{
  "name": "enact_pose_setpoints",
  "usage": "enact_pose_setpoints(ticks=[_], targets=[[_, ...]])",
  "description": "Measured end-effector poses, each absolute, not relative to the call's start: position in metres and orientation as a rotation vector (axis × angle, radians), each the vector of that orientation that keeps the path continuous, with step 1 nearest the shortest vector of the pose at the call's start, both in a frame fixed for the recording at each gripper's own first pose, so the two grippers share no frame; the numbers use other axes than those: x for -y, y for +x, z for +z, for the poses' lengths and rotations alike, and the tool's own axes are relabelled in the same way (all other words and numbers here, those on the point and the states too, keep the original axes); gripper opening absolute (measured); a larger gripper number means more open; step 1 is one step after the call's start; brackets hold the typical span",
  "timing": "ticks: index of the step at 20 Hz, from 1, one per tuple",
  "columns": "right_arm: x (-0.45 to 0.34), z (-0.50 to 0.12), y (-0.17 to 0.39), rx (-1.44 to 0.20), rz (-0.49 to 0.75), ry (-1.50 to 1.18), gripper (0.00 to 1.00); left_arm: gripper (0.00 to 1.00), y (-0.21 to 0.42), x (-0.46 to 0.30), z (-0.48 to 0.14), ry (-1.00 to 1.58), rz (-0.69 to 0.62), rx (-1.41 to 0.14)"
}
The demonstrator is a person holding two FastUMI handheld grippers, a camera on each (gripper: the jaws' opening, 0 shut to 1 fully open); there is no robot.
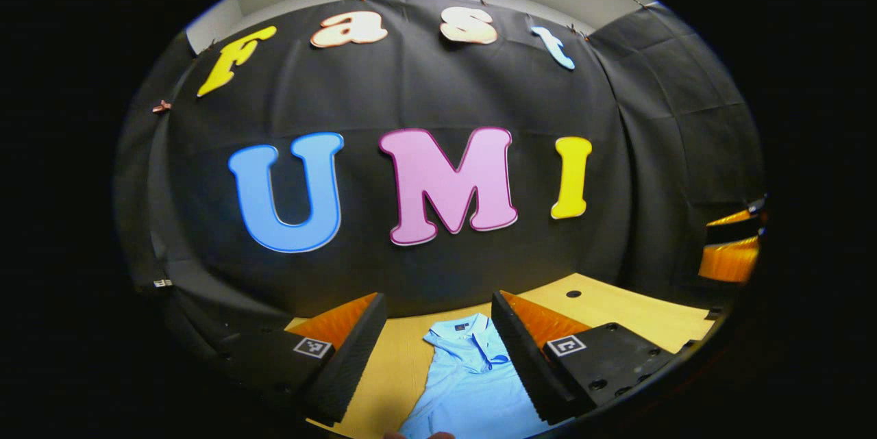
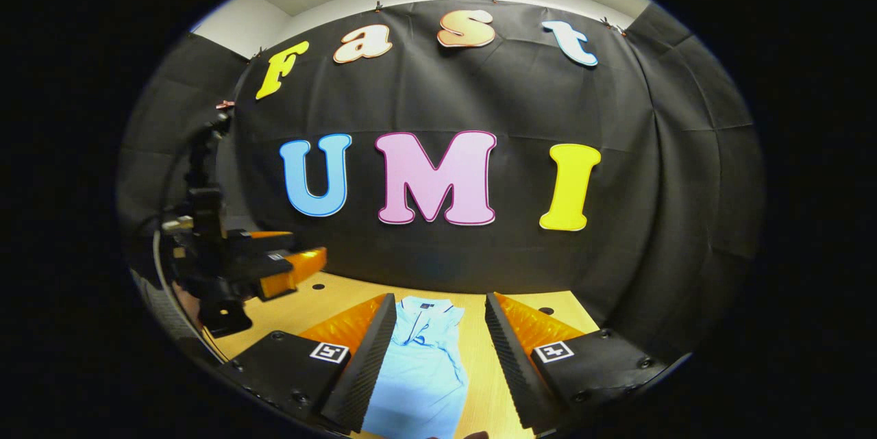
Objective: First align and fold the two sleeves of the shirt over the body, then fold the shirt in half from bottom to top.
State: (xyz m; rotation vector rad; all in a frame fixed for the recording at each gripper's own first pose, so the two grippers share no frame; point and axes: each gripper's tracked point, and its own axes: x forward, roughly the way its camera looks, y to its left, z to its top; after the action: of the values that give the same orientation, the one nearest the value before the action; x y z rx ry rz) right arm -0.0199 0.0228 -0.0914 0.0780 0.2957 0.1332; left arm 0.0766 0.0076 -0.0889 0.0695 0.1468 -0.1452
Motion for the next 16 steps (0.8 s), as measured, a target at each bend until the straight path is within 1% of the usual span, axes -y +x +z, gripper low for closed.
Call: enact_pose_setpoints(ticks=[2,4,5,7,9,12,14,16], targets=[[-0.027,-0.09,-0.024,-0.305,0.126,0.086,0.82,0.98,0.047,-0.02,-0.08,0.085,-0.131,-0.144],[-0.025,-0.093,-0.033,-0.321,0.117,0.077,0.82,0.98,0.018,-0.034,-0.086,0.086,-0.124,-0.18],[-0.023,-0.098,-0.038,-0.337,0.113,0.065,0.82,0.98,0.001,-0.042,-0.098,0.073,-0.119,-0.224],[-0.021,-0.129,-0.055,-0.425,0.113,0.046,0.82,0.98,-0.032,-0.054,-0.136,0.051,-0.116,-0.342],[-0.017,-0.183,-0.085,-0.608,0.107,0.053,0.83,0.98,-0.061,-0.073,-0.194,0.044,-0.095,-0.51],[-0.018,-0.275,-0.137,-0.9,0.087,0.152,0.84,0.99,-0.099,-0.081,-0.283,-0.009,-0.107,-0.772],[-0.014,-0.325,-0.176,-1.076,0.042,0.21,0.88,0.99,-0.115,-0.086,-0.33,-0.036,-0.099,-0.896],[-0.011,-0.361,-0.19,-1.177,0.0,0.213,0.94,0.99,-0.113,-0.095,-0.368,-0.02,-0.063,-0.99]])
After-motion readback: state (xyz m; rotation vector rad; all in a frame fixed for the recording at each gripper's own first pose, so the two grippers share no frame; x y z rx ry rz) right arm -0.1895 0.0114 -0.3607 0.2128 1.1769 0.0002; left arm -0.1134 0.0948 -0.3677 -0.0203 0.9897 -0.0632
